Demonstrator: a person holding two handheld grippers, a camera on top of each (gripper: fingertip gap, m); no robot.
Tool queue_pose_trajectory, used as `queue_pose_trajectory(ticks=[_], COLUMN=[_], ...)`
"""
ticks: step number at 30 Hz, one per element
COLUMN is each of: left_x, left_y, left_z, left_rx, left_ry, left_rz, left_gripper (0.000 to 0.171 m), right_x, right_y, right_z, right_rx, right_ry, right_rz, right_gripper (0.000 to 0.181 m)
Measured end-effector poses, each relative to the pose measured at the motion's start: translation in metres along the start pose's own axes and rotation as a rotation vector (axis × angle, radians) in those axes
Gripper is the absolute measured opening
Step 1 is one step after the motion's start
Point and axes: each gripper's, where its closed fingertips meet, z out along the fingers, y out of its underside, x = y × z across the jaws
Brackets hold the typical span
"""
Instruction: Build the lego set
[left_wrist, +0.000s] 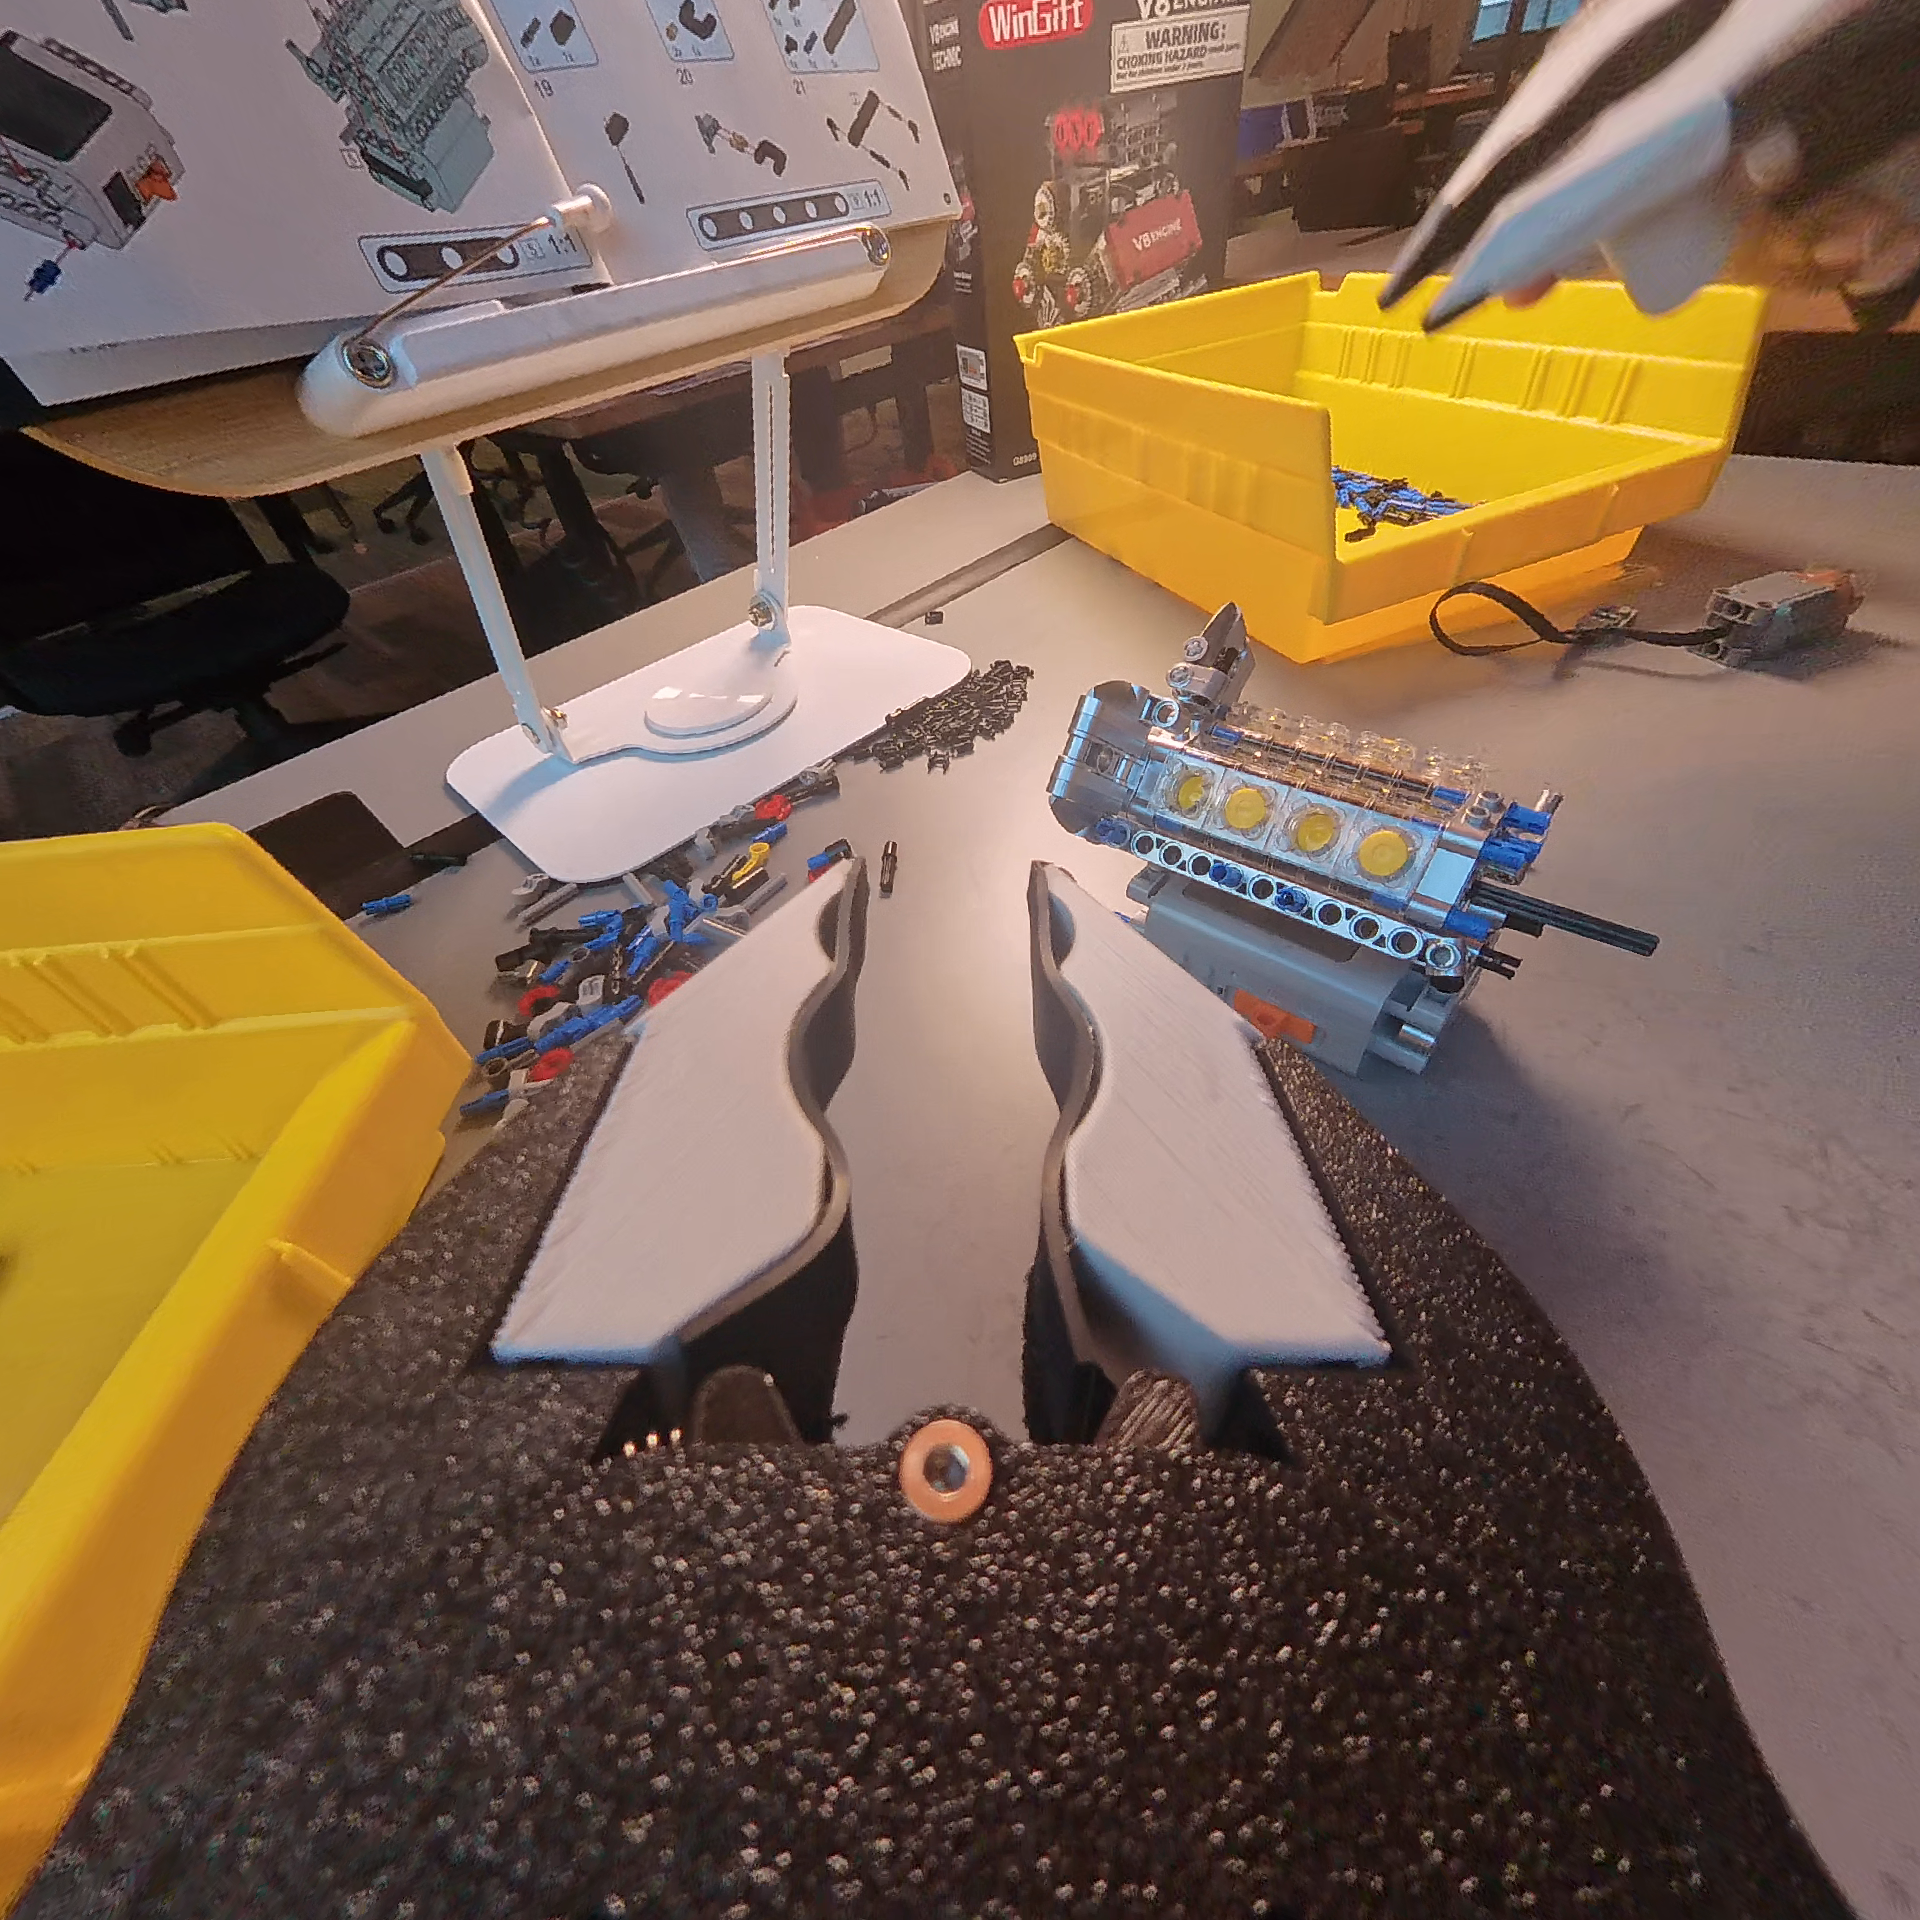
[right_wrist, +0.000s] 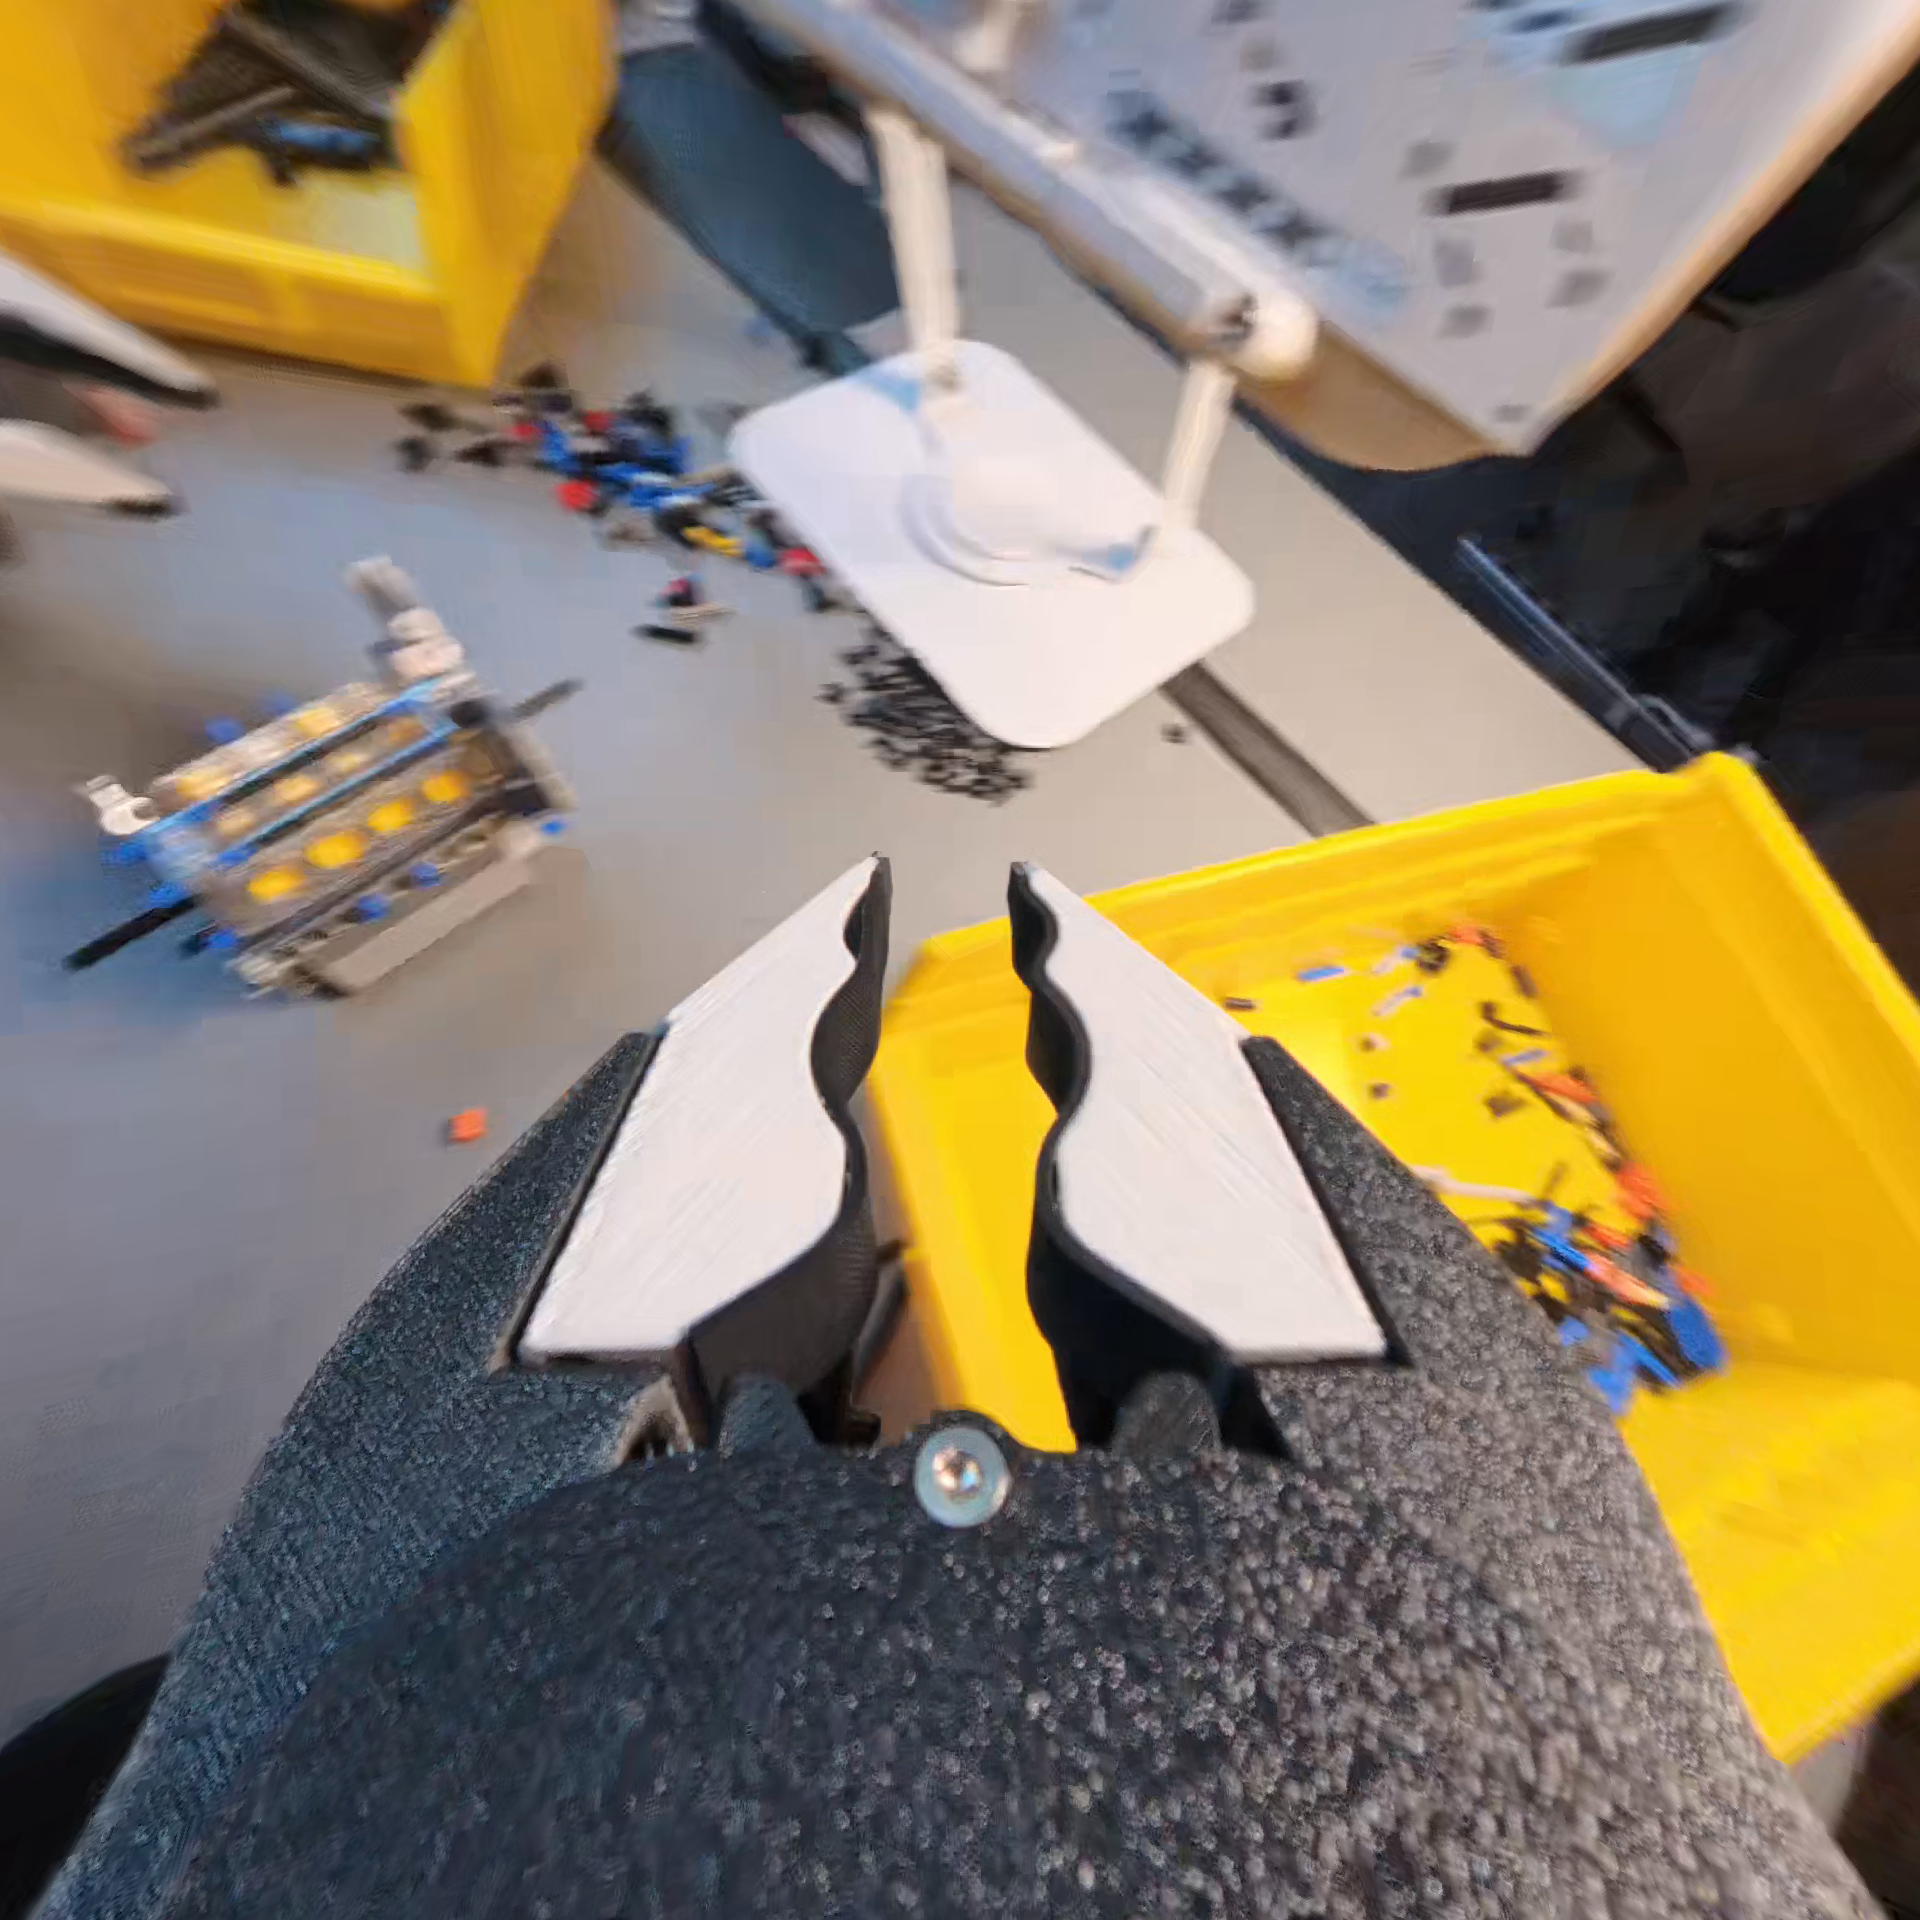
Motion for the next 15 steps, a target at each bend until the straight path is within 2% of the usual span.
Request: queue_pose_trajectory(ticks=[3,6,10,15], left_x=[0.001,0.003,0.001,-0.002], left_y=[0.000,-0.001,0.000,0.001], left_z=[0.001,0.000,-0.001,-0.001], left_rx=[0.001,0.002,-0.003,-0.005], left_ry=[0.010,0.013,-0.005,-0.006], left_rz=[-0.005,-0.005,0.011,-0.009], left_gripper=[0.029,0.029,0.029,0.029], right_x=[0.101,0.166,0.201,0.217], right_y=[0.006,0.037,0.076,0.102], right_z=[0.012,0.049,0.101,0.134], right_rx=[-0.103,-0.201,-0.293,-0.329], right_ry=[0.184,0.260,0.273,0.275], right_rz=[0.136,0.247,0.328,0.418], right_gripper=[0.021,0.017,0.013,0.013])
